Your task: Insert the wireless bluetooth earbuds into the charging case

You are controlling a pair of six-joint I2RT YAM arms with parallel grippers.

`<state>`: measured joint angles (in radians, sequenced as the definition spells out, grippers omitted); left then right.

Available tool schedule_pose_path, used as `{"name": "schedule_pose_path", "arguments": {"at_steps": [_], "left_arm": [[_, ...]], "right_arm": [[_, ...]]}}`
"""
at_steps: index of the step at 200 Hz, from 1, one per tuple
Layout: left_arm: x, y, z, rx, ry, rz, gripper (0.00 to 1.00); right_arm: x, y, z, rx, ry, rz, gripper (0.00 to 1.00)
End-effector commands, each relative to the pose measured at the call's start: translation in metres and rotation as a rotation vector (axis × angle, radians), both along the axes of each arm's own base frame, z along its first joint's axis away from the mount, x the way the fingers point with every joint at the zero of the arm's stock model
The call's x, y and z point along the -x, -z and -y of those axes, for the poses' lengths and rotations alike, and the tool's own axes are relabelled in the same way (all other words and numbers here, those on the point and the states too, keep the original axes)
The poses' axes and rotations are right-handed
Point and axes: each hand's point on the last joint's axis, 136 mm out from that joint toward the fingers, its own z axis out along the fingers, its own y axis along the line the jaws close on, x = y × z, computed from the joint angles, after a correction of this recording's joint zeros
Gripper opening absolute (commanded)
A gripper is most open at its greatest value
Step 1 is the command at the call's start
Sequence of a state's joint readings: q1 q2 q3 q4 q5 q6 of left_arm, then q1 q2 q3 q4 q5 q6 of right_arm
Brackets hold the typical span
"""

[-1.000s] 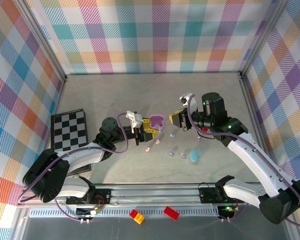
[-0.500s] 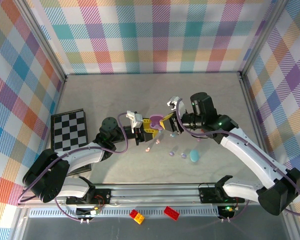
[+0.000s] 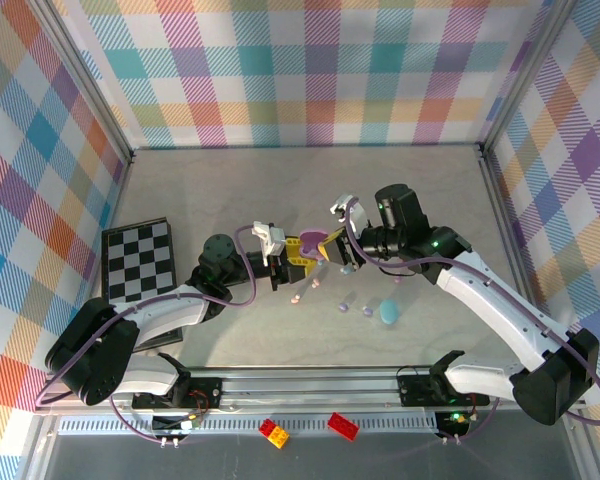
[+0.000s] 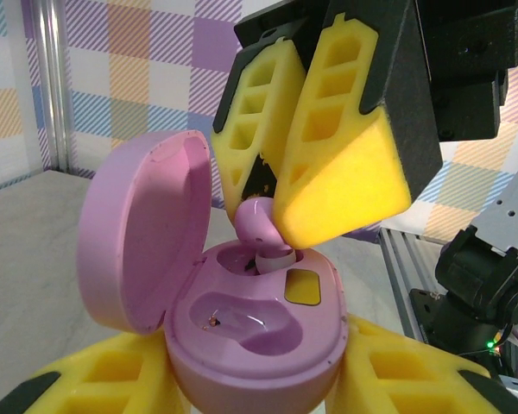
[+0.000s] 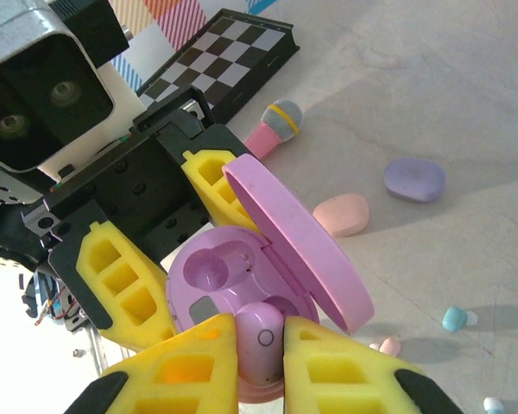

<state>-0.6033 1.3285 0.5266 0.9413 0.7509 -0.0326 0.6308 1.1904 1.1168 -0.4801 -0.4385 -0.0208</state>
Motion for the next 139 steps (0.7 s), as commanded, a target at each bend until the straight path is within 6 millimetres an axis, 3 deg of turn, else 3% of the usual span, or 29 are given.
{"name": "schedule_pose_path", "arguments": {"at_steps": [1,57,93,115,139], "left_arm": [[0.0,-0.022,-0.003,0.04,0.002,0.081,0.37],[0.003,-0.023,-0.002,0.041,0.015,0.083,0.37],[0.002,-0.023,-0.003,0.042,0.008,0.083,0.37],[0.001,-0.024,-0.003,0.045,0.004,0.089,0.37],[0.001,-0.024,-0.004,0.048,0.0,0.093,0.37]], "right_arm": [[0.006,-0.01,0.001,0.01,-0.023,0.031,0.15],[0.001,-0.021,-0.005,-0.018,-0.01,0.033,0.32],[0.003,-0.037,0.004,-0.055,0.044,0.071,0.39],[-0.004,-0.042,0.02,-0.095,0.133,0.074,0.48],[-0.02,-0.033,0.055,-0.191,0.296,0.003,0.58]]}}
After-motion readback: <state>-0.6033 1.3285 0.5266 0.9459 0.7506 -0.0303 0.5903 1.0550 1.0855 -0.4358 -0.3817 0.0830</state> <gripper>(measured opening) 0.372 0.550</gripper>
